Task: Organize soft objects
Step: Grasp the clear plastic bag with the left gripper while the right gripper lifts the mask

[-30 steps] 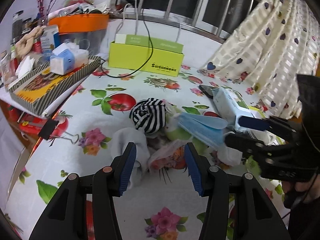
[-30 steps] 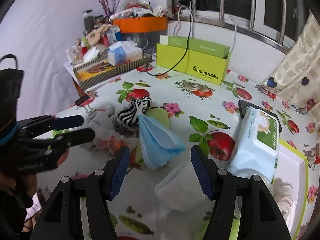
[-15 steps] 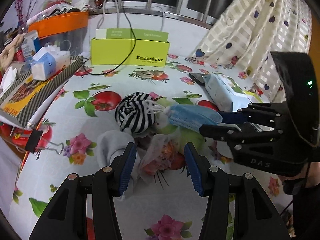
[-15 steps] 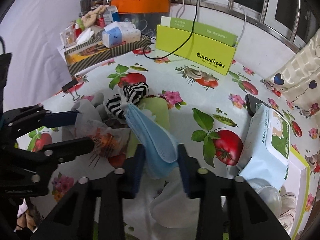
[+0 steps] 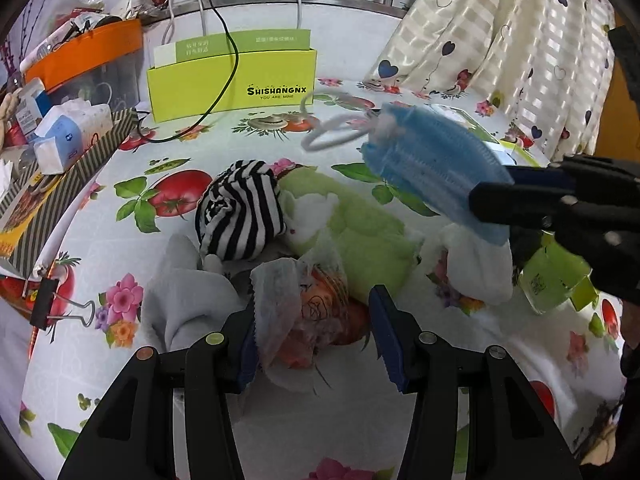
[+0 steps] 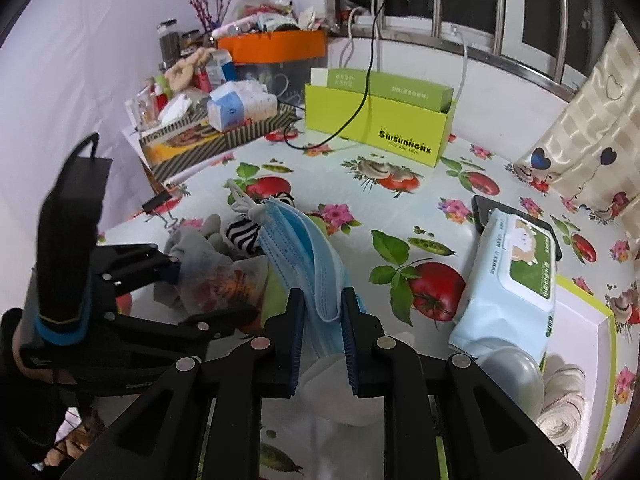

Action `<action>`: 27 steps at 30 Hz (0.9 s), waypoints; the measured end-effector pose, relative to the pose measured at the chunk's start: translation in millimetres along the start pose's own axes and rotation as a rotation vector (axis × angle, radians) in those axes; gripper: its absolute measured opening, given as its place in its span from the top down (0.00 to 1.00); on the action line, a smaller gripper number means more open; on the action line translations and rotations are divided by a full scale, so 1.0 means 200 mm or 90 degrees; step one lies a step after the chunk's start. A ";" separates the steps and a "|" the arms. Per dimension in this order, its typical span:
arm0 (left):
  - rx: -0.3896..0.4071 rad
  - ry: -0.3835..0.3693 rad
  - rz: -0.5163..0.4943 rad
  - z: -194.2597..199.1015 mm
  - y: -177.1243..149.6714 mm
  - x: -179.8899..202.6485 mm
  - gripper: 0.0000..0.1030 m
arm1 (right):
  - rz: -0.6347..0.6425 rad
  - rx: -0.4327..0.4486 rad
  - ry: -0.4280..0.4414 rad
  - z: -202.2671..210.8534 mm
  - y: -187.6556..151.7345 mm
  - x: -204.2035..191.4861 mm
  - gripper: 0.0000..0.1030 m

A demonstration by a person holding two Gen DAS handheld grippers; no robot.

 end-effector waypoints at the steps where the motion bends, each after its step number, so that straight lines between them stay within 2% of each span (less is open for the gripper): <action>1: 0.002 0.002 0.002 0.00 0.00 0.00 0.50 | -0.001 0.003 0.001 0.01 0.00 0.00 0.83; 2: 0.003 0.005 0.007 0.01 0.00 0.00 0.53 | -0.003 0.007 0.002 0.03 0.00 0.01 0.83; 3: 0.002 0.009 0.011 0.01 -0.01 0.00 0.66 | -0.004 0.009 0.002 0.04 0.00 0.01 0.83; 7: 0.002 0.016 0.030 0.03 -0.02 -0.01 0.73 | -0.008 0.020 0.004 0.08 -0.01 0.01 0.83; 17: 0.037 0.016 0.057 0.21 -0.01 0.07 0.75 | -0.026 0.050 0.013 0.23 -0.04 0.02 0.83; 27: 0.085 0.013 0.064 0.40 0.07 0.18 0.75 | -0.043 0.080 0.010 0.41 -0.09 0.06 0.83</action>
Point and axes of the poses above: each gripper's, at about its wrist camera, not at the fingertips, and z roughly against the way its jaws point, x to its right, y to its top, the point moved 9 cm from there along -z, roughly the way its jaws point, and after that the axes turned 6 degrees about -z, right-handed, at the moved point
